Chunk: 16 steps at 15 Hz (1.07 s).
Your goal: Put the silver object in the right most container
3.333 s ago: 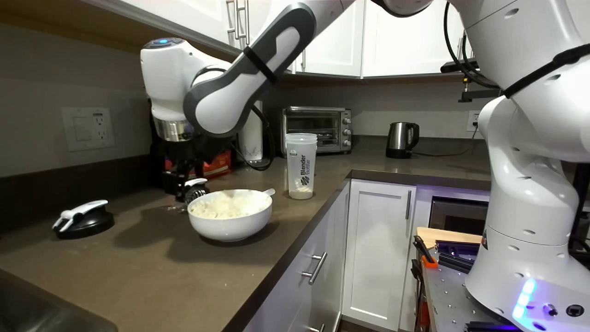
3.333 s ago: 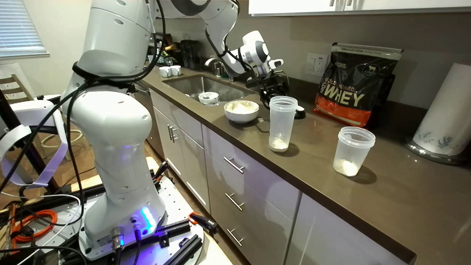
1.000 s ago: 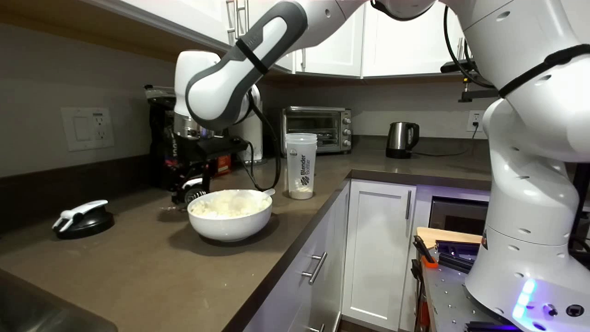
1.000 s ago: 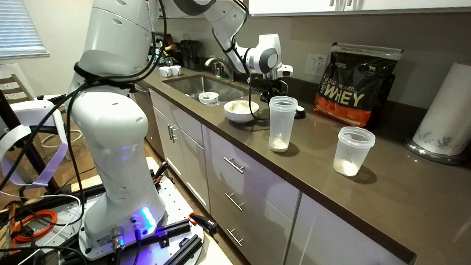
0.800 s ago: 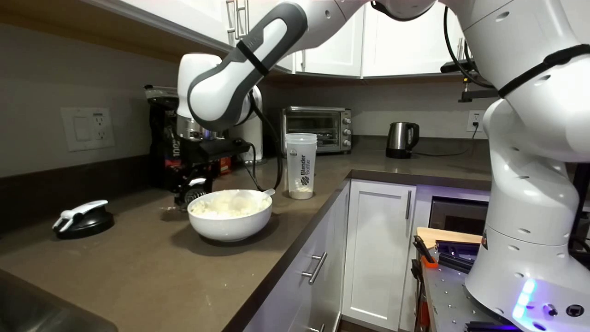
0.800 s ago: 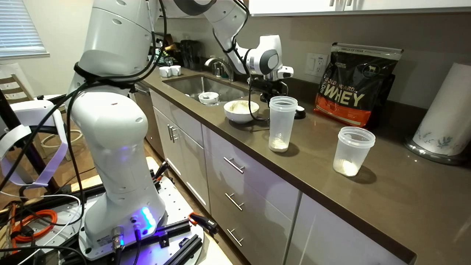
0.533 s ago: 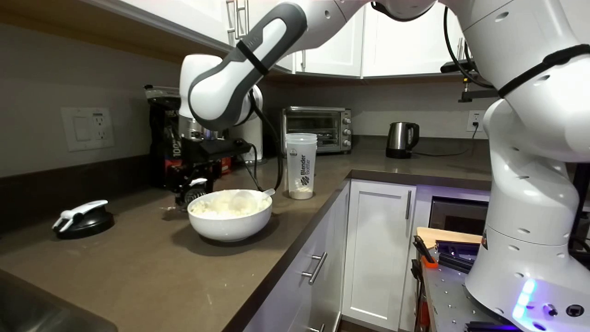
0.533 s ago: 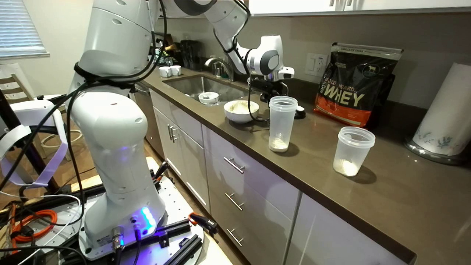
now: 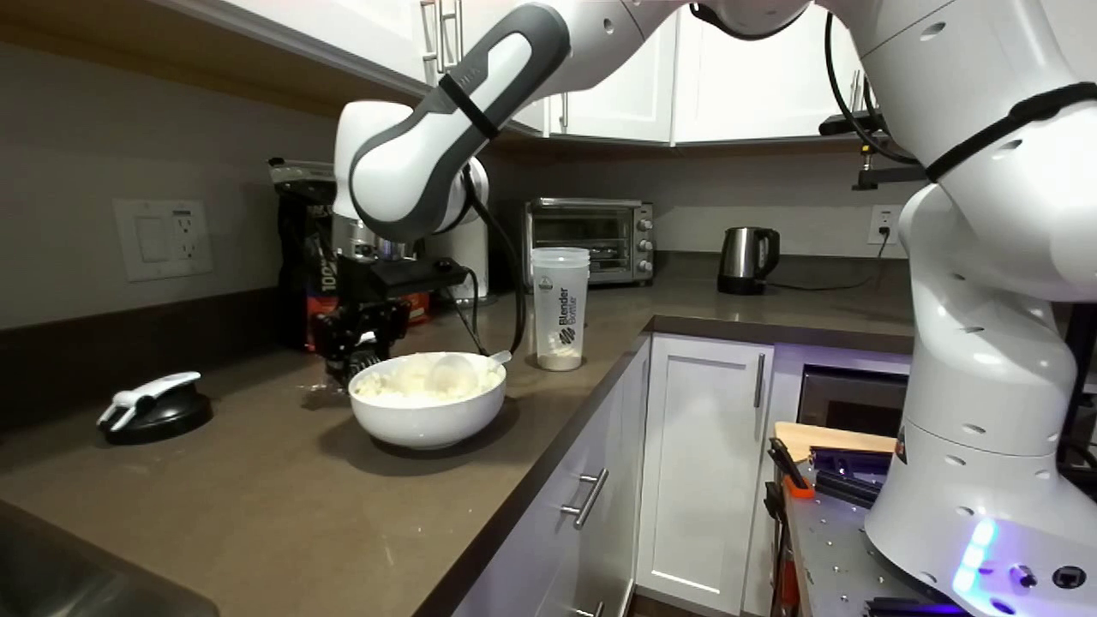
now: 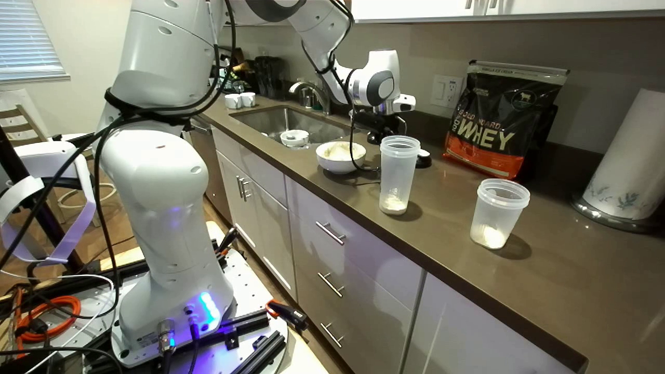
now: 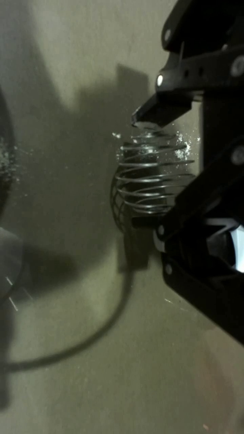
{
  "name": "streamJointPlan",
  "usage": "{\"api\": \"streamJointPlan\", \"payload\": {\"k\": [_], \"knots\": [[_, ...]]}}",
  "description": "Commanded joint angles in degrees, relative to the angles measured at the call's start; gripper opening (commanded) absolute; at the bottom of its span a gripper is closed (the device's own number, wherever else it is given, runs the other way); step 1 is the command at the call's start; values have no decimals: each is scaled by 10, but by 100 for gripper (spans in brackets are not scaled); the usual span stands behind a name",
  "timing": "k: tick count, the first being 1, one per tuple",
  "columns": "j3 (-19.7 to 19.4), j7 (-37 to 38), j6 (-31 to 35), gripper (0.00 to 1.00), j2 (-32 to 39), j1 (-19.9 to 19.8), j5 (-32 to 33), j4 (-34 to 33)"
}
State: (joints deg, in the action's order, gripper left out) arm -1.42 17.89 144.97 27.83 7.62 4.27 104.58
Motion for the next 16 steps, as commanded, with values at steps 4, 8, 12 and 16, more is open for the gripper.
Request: {"api": "streamJointPlan", "payload": {"k": [4, 8, 12, 16], "knots": [[5, -20, 1, 71, -26, -6, -11, 23], [5, -20, 1, 58, -32, -6, -11, 24], [5, -19, 1, 65, -34, -6, -11, 24], [6, -20, 0, 62, -33, -6, -12, 25]]}}
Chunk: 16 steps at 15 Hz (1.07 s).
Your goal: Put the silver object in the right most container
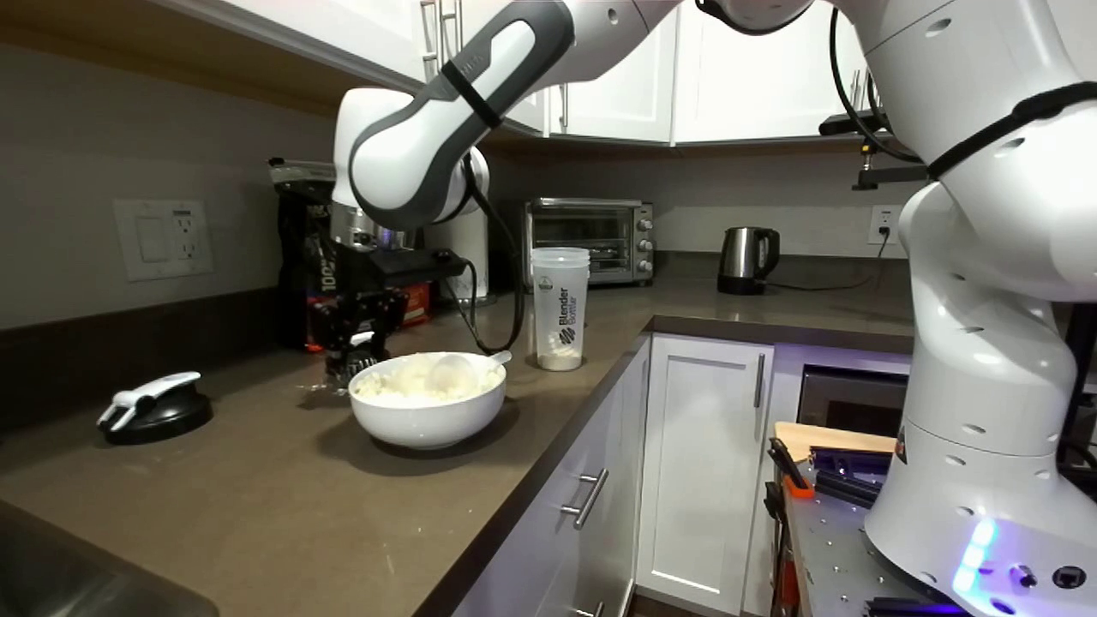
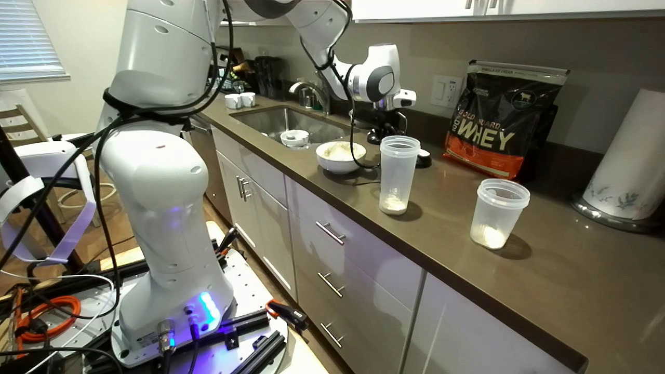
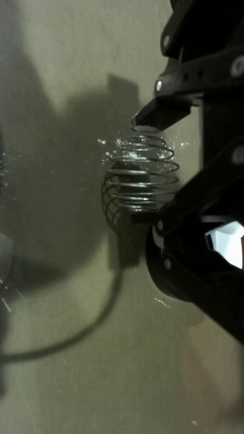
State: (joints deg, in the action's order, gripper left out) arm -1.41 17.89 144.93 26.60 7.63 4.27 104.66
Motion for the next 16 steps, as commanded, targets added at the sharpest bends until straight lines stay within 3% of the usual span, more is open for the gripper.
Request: {"api": "streamJointPlan", "payload": {"k": [1, 9, 16], "knots": [[7, -20, 1, 64, -20, -6, -12, 24], [9, -18, 1, 55, -22, -4, -11, 32], [8, -15, 2, 54, -30, -2, -7, 37]]}}
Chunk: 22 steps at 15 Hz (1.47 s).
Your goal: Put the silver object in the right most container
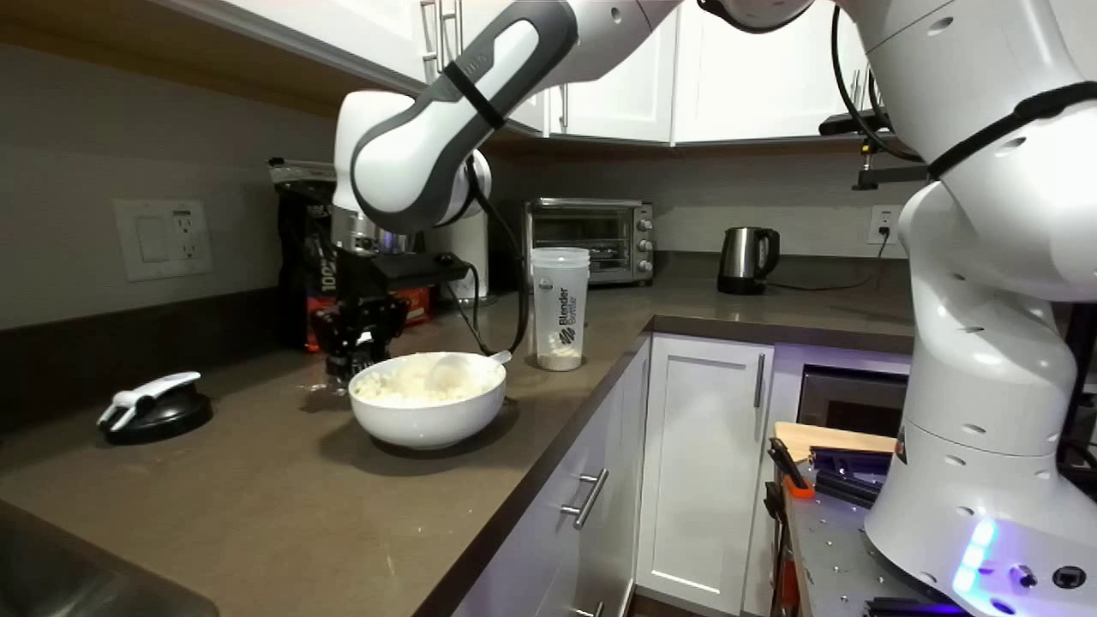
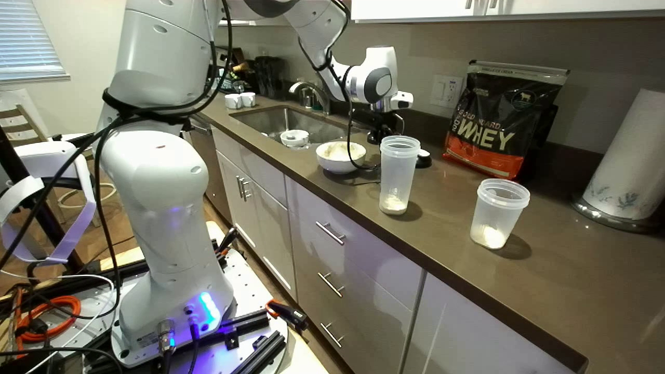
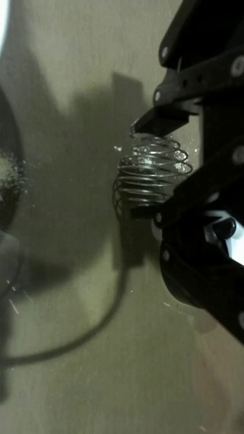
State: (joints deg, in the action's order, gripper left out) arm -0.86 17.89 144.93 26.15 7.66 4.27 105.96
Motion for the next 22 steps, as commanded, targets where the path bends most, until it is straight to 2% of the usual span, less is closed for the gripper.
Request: {"api": "streamJointPlan", "payload": {"k": [1, 12, 15, 22], "knots": [[2, -15, 2, 54, -27, -2, -7, 26], [-2, -5, 6, 52, -71, 3, 4, 64], [-2, 0, 10, 47, -89, 3, 8, 83], [0, 6, 13, 45, -119, 3, 14, 116]]}}
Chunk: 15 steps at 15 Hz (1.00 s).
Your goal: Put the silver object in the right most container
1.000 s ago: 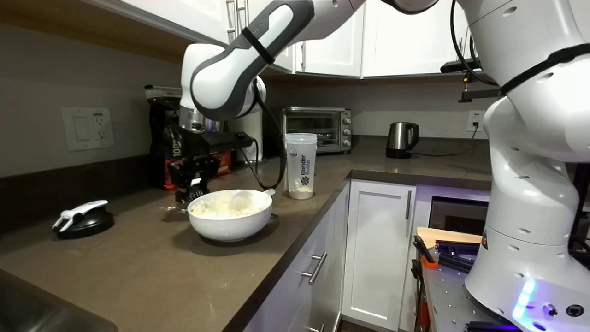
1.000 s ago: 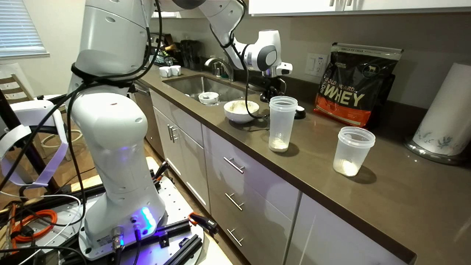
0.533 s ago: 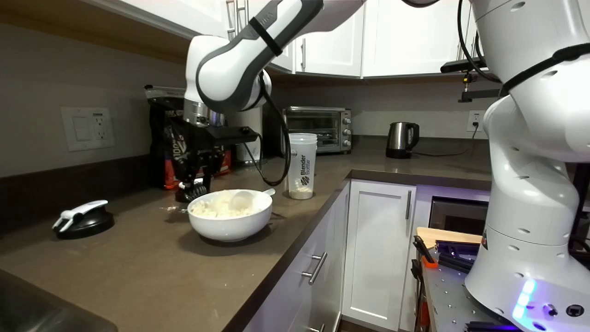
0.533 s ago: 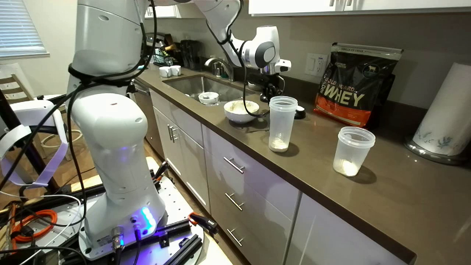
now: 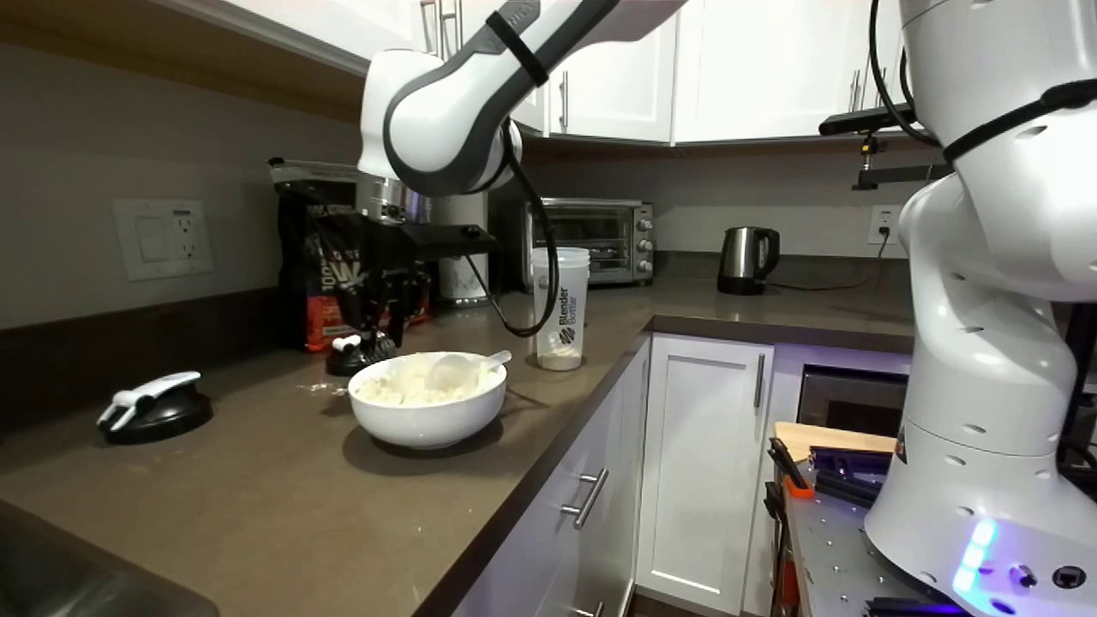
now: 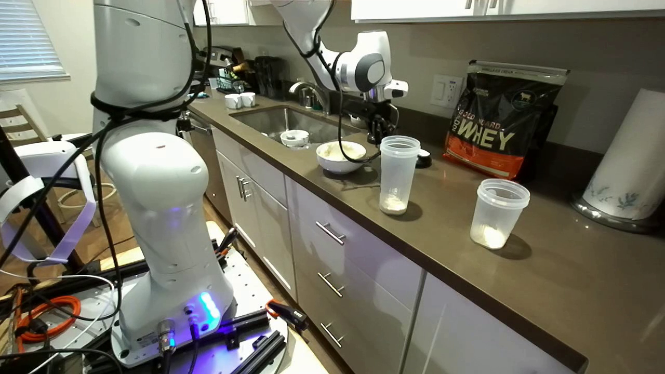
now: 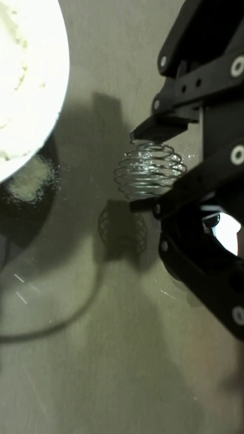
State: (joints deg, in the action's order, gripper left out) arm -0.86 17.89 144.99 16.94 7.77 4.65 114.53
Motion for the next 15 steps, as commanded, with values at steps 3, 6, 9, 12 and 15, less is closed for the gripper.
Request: {"api": "streamJointPlan", "payload": {"k": [3, 6, 9, 12, 15], "knots": [[-1, 10, 12, 47, -40, 3, 18, 41], [-2, 16, 12, 47, -55, 2, 25, 54], [-3, 22, 13, 50, -74, 1, 33, 69], [-4, 32, 12, 51, -92, -1, 50, 81], [-4, 45, 11, 52, -108, -3, 69, 91]]}}
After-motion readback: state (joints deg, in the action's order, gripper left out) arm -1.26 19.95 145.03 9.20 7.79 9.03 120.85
